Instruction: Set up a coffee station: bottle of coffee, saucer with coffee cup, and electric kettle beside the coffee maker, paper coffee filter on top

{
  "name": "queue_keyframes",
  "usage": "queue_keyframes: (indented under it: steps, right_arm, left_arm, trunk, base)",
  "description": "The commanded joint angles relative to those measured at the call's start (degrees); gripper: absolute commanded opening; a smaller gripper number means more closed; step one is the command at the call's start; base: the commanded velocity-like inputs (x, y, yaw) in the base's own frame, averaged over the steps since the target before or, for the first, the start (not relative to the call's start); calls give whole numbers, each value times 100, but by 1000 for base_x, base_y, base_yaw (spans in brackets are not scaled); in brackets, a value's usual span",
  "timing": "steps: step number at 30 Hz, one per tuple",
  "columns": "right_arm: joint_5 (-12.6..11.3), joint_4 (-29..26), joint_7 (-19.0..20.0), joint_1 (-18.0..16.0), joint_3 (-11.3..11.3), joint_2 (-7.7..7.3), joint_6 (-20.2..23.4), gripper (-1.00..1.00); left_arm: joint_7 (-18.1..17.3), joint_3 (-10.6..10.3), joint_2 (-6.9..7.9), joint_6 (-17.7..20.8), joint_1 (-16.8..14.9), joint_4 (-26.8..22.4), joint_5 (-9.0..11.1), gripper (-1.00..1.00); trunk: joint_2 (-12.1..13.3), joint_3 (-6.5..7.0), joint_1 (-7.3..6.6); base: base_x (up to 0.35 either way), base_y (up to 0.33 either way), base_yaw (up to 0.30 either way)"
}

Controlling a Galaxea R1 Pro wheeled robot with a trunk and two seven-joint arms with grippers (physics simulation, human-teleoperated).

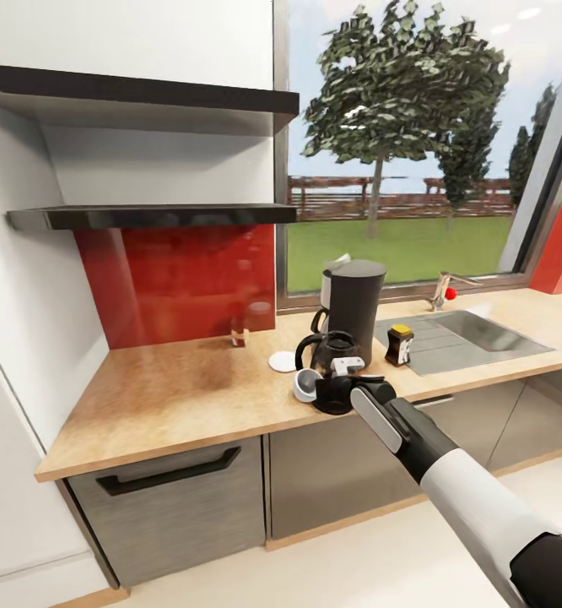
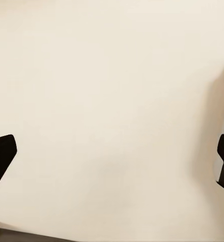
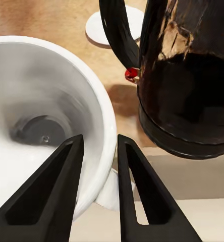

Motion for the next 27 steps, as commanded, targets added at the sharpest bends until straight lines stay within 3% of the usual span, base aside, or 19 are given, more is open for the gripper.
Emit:
queue_keyframes:
  steps: [1, 27]
  right_arm:
    - [-78, -8, -42, -6, 22, -7, 3, -100]
    - [-93, -65, -50, -6, 21, 2, 3, -100]
  left_arm:
    - [1, -48, -4, -37, -9, 21, 51, 100]
    - [1, -47, -14, -37, -9, 8, 52, 100]
  trunk:
    - [-5, -6, 4]
    - [-5, -6, 4]
  base:
    - [0, 232, 0]
    - [0, 295, 0]
